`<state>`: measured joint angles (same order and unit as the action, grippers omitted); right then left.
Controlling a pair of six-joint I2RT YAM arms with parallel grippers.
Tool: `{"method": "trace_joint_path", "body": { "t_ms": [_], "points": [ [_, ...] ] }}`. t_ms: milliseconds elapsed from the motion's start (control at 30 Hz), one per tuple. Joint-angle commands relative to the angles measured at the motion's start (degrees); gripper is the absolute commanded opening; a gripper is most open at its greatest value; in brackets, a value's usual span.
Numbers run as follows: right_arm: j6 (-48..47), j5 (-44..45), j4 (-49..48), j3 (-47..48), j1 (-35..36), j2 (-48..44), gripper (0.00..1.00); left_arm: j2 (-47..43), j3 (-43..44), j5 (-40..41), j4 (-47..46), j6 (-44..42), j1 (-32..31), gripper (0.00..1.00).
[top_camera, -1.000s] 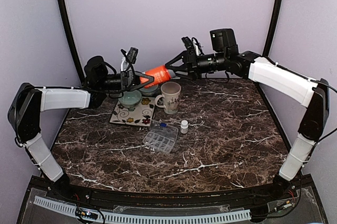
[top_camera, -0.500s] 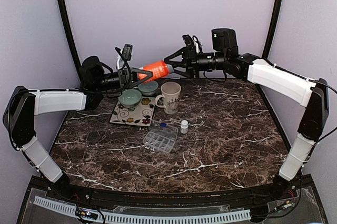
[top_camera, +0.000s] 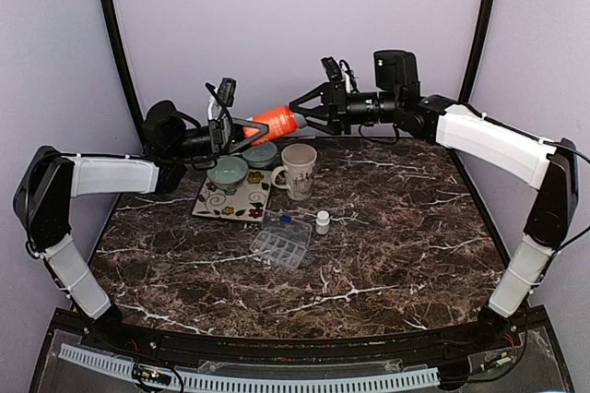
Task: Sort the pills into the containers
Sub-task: Screw the lid of the pill bottle onto the pill bottle.
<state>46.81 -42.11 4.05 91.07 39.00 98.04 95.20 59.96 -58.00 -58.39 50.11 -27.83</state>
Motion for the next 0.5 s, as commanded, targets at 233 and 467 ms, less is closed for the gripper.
{"method": "trace_joint_path", "body": {
  "t_ms": [233,467],
  "points": [
    [-15.41,-2.89,4.65,-0.99,3.18,-1.38,0.11,5.34,7.85,-5.41,-23.77,24.06,-2.53,0.05],
    [-19.69,-2.32,3.76,-2.0,3.26,-2.12,0.11,6.93,8.83,-4.05,-29.75,31.61,-2.57,0.05]
  ]
}}
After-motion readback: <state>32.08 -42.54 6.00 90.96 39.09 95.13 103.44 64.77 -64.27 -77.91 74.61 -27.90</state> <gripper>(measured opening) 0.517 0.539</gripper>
